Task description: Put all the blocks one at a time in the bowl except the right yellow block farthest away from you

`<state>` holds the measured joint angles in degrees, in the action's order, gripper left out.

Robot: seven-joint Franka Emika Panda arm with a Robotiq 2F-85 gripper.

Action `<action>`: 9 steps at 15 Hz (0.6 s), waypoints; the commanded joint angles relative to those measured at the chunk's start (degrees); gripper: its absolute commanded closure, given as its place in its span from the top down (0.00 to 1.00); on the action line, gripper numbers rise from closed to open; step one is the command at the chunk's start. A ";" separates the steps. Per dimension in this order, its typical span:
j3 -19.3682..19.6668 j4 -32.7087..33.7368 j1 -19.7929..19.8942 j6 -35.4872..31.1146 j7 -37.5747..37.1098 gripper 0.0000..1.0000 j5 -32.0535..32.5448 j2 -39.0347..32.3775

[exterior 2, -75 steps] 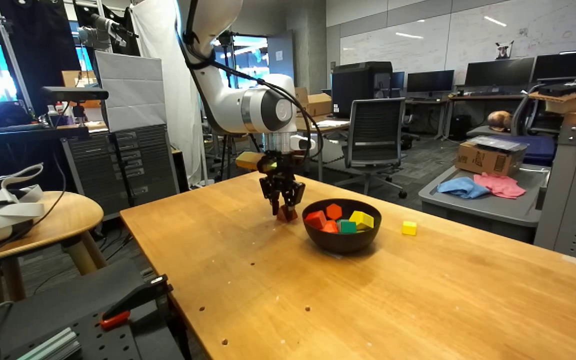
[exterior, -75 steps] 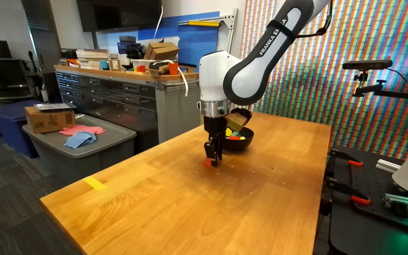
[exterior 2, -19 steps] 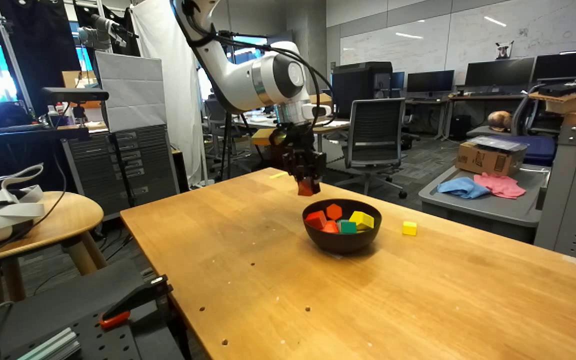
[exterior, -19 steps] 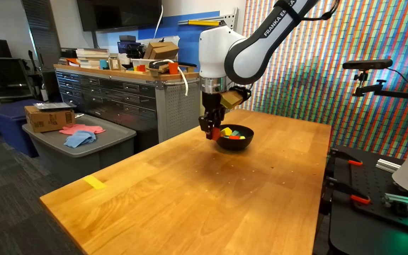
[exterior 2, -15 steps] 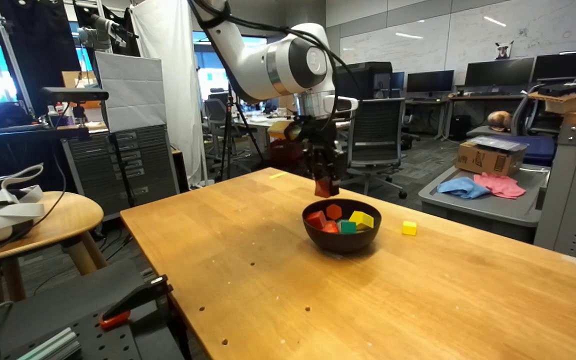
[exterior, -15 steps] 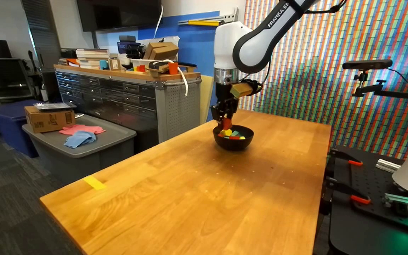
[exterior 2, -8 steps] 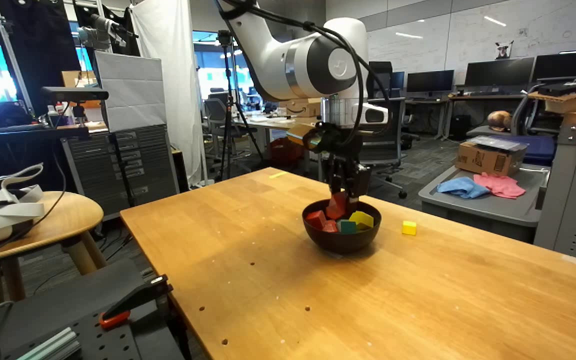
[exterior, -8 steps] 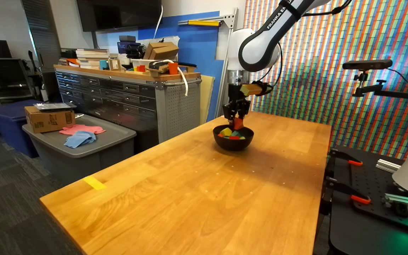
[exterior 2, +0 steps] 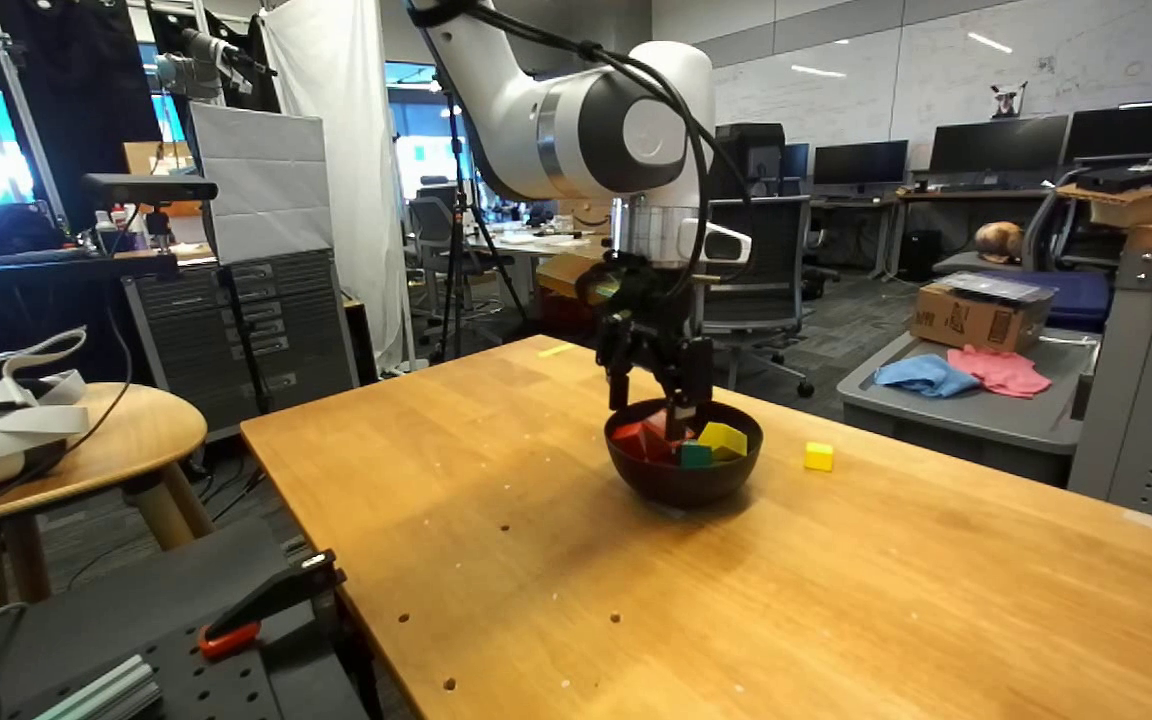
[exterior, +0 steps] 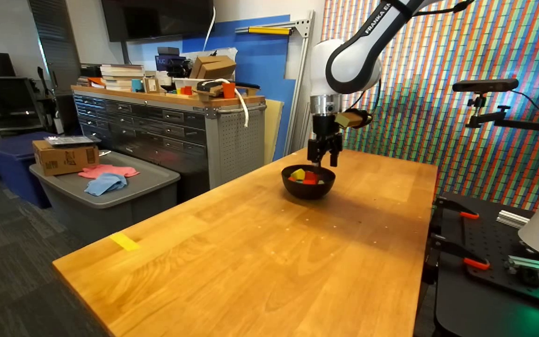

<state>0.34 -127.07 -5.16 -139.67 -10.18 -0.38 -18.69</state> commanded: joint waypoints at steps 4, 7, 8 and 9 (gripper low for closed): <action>-0.73 -17.92 0.99 2.89 4.38 1.00 1.80 20.98; -1.10 -26.22 1.05 3.95 10.05 1.00 -1.37 30.06; -0.89 -28.98 0.76 4.09 12.24 1.00 -2.61 33.07; -0.46 -31.63 0.10 4.60 16.55 1.00 -5.13 35.43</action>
<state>0.13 -149.45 -5.14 -136.03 -2.32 -0.73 6.14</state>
